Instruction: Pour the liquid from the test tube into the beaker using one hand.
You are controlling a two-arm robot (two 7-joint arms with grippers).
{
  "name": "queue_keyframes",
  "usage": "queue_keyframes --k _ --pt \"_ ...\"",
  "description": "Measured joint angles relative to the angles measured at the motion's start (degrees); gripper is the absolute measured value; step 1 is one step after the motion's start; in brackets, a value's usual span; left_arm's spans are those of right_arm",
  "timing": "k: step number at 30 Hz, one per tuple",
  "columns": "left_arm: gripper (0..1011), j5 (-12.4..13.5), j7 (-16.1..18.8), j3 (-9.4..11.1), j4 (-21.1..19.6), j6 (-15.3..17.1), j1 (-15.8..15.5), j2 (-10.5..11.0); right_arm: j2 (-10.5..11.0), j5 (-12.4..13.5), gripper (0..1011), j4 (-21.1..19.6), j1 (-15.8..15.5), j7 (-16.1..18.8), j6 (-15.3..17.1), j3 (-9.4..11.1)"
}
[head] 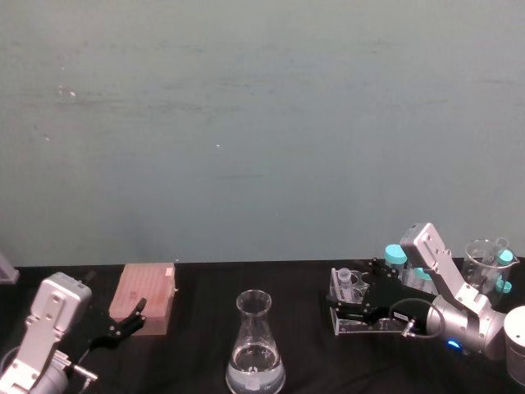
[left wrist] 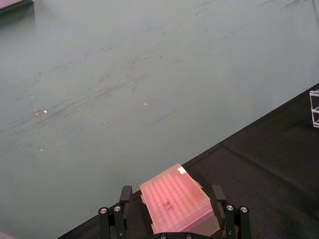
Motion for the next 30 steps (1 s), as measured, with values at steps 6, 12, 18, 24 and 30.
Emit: queue_keyframes --k 6,12,18,24,30 --pt "1000 0.0 0.0 0.0 0.0 0.0 0.0 0.0 -0.4 -0.3 1000 1.2 0.6 0.1 -0.4 0.2" --pt "1000 0.0 0.0 0.0 0.0 0.0 0.0 0.0 -0.6 -0.5 1000 1.7 0.8 0.3 -0.4 0.5" --pt "1000 0.0 0.0 0.0 0.0 0.0 0.0 0.0 -0.6 -0.5 1000 1.7 0.9 0.3 -0.4 0.5" --pt "1000 0.0 0.0 0.0 0.0 0.0 0.0 0.0 -0.6 -0.5 1000 1.6 0.9 0.3 -0.4 0.4" --pt "1000 0.0 0.0 0.0 0.0 0.0 0.0 0.0 -0.6 -0.5 1000 1.6 0.8 0.3 -0.4 0.4"
